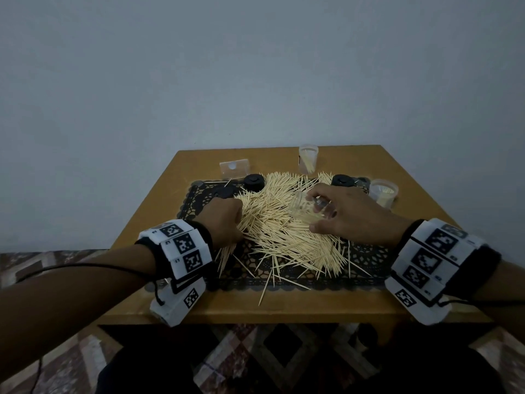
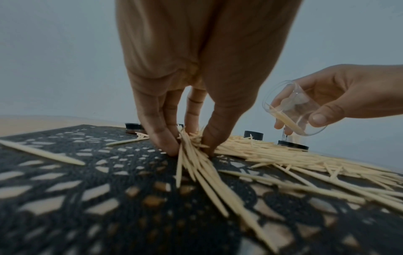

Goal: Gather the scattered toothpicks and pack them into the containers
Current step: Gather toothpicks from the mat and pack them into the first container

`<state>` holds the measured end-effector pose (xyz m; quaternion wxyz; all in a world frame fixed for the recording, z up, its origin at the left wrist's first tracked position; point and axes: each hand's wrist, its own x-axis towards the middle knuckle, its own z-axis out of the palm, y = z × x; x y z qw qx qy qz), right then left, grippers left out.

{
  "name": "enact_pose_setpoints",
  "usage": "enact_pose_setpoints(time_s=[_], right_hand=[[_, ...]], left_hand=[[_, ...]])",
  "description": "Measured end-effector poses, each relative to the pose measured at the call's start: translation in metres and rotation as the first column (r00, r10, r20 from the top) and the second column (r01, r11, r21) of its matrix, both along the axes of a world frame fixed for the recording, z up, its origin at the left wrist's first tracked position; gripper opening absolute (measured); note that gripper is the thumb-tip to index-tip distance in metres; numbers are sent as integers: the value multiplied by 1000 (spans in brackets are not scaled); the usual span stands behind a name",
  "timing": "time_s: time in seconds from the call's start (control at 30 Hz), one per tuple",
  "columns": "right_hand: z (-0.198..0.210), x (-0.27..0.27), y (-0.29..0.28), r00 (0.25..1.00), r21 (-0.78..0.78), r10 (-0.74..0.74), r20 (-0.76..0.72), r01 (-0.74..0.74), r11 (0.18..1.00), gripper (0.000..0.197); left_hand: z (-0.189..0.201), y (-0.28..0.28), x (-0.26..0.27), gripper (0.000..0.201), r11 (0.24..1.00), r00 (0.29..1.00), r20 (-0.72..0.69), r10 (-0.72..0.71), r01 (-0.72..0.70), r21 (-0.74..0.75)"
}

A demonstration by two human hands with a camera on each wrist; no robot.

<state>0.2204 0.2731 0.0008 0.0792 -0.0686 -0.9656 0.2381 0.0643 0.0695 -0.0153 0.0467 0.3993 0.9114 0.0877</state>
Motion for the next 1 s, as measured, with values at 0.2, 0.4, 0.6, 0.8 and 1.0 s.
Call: enact_pose_setpoints(time_s=[0.2,0.4,0.6,0.8,1.0], right_hand=[[-1,-2,-4,1000,13,9,7,-9,1000,53],[-2,-3,-2,1000,2,0,-1,0,1000,54],[-1,-5,0,1000,-4,1,2,-1,1000,54],[0,-10,-1,1000,21,5,21,-5,1000,53],[1,-16,1,1000,45,-6,19,5,999,54]], left_hand=[[-3,0,1,14,999,999,-37,-2,4,42],[-6,3,-8,15,997,998,-71,-3,8,72],[4,-4,-28,19,992,997,-50,-52,57,110],[21,-9,-41,21,985,994,14,-104,101,141],[33,-4,-49,24,960,979,26,-201,191,203]])
